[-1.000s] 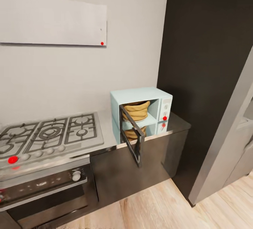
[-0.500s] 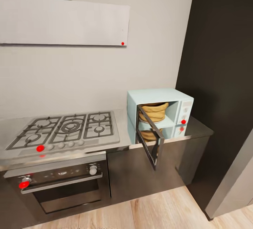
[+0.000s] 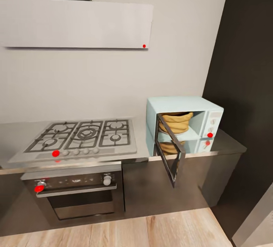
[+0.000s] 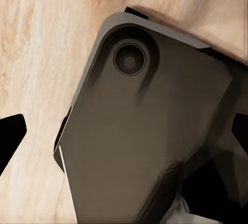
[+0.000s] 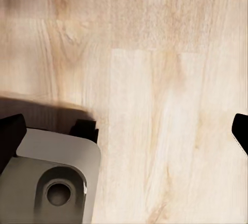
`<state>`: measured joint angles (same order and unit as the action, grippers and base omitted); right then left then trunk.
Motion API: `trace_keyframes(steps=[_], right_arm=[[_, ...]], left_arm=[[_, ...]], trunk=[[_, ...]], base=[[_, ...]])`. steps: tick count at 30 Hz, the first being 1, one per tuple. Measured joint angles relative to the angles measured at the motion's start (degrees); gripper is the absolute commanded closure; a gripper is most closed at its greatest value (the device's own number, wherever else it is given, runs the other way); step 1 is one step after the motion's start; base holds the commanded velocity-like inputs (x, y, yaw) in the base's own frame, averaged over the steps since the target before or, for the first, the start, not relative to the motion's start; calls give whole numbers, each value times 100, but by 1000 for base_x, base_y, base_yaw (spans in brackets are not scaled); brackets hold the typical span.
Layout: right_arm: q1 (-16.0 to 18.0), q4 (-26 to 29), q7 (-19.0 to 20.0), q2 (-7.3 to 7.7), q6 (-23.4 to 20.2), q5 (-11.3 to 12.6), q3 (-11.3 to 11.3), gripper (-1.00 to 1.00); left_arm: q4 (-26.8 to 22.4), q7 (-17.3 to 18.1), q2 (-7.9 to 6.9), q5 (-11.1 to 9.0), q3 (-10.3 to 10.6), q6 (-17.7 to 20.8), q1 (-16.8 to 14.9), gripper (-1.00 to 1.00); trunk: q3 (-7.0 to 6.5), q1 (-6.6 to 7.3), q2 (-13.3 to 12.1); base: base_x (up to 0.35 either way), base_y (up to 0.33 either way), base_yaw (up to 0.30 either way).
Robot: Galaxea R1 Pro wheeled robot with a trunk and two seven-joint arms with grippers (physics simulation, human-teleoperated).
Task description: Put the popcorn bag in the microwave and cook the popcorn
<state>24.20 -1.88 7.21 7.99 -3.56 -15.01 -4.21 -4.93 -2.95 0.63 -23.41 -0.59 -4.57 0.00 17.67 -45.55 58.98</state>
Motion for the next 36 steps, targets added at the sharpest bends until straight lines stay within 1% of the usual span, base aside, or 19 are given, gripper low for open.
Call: trace_keyframes(steps=[12, 13, 15, 17, 18, 20, 21, 22, 23, 24, 25, 26, 27, 28, 30, 32, 33, 35, 36], right_arm=[[0, 0, -9, 1, -15, -22, 0, -100], [0, 1, -8, 4, -26, -22, 0, -100], [-1, 1, -7, 8, -23, -22, 0, -100], [-1, 1, -18, 19, -15, -22, 0, -100], [-1, 1, -33, 24, -15, -22, 0, -100], [-1, 1, -70, 14, -42, -22, 0, -100], [-2, 2, -81, 10, -49, -22, 0, -100], [-1, 1, -86, 9, -45, -22, 0, -100], [-1, 4, -92, 13, -29, -22, 0, -100], [-1, 7, -93, 14, -26, -22, 3, -100], [-1, 8, -94, 12, -21, -25, 5, -100], [-1, 9, -94, 10, -17, -28, 9, -100], [-1, 10, -95, 8, -14, -29, 9, -100], [-1, 10, -95, 11, -12, -30, 9, -100], [-1, 10, -98, 17, 0, -30, 9, -100], [-1, 10, -102, 10, 8, -24, 8, -100], [-1, 7, -103, 9, 11, -16, 8, -100], [-1, 3, -103, 8, 3, 1, 8, -100], [-1, 2, -94, 25, -14, 12, 7, -100]], left_arm=[[-98, 4, 3, 16, 3, 6, 0, -100], [-166, 10, 21, 17, 6, 4, 0, -100], [-546, 25, 89, 19, 14, 31, -1, -100], [-1212, 44, 110, 31, 23, 154, -4, -100], [-1638, 46, 110, 42, 30, 335, -5, -100], [-2690, 57, 106, 66, 40, 971, -7, -100], [-3471, 53, 104, 92, 45, 1473, -5, -100], [-4171, 43, 102, 105, 48, 1747, -5, -100], [-5027, 17, 94, 123, 50, 2509, -3, -100], [-6071, 13, 93, 117, 51, 2819, -10, -100], [-6709, 16, 94, 115, 55, 3172, -14, -100], [-7131, 43, 100, 108, 70, 3396, -48, -100], [-7374, 69, 119, 102, 86, 3518, -187, -100], [-7461, 79, 142, 98, 95, 3567, -356, -100], [-7523, 70, 312, 83, 157, 3636, -988, -100], [-7489, 21, 591, 98, 402, 3656, -1602, -100], [-7431, 12, 675, 135, 557, 3660, -1864, -100], [-7360, 11, 740, 192, 795, 3658, -2194, -100], [-7336, 15, 762, 232, 974, 3632, -2326, -100]], trunk=[[0, 0, 0], [0, 0, -1], [0, 0, 0], [-1, 0, -1], [-1, 0, -1], [-2, 0, -1], [-2, -1, -2], [-2, 0, -1], [0, 0, -1], [-1, 0, -1], [-1, 0, -1], [-2, 0, -1], [-2, 0, -1], [-2, 0, -1], [-2, 0, -2], [-2, 0, -2], [-2, 0, -2], [-2, 0, -1], [-1, 0, -1]], base=[[78, -264, 0], [19, -60, 0], [7, -23, 0], [2, -6, 0], [1, -2, 0], [0, -1, 0], [0, 0, 0], [0, 0, 0], [0, 0, 0], [0, 0, 0], [0, 0, 0], [0, 0, 0], [0, 0, 0], [0, 0, 0], [0, 0, 0], [0, 0, 0], [0, 0, 0], [0, 0, 0], [0, 0, 0]])
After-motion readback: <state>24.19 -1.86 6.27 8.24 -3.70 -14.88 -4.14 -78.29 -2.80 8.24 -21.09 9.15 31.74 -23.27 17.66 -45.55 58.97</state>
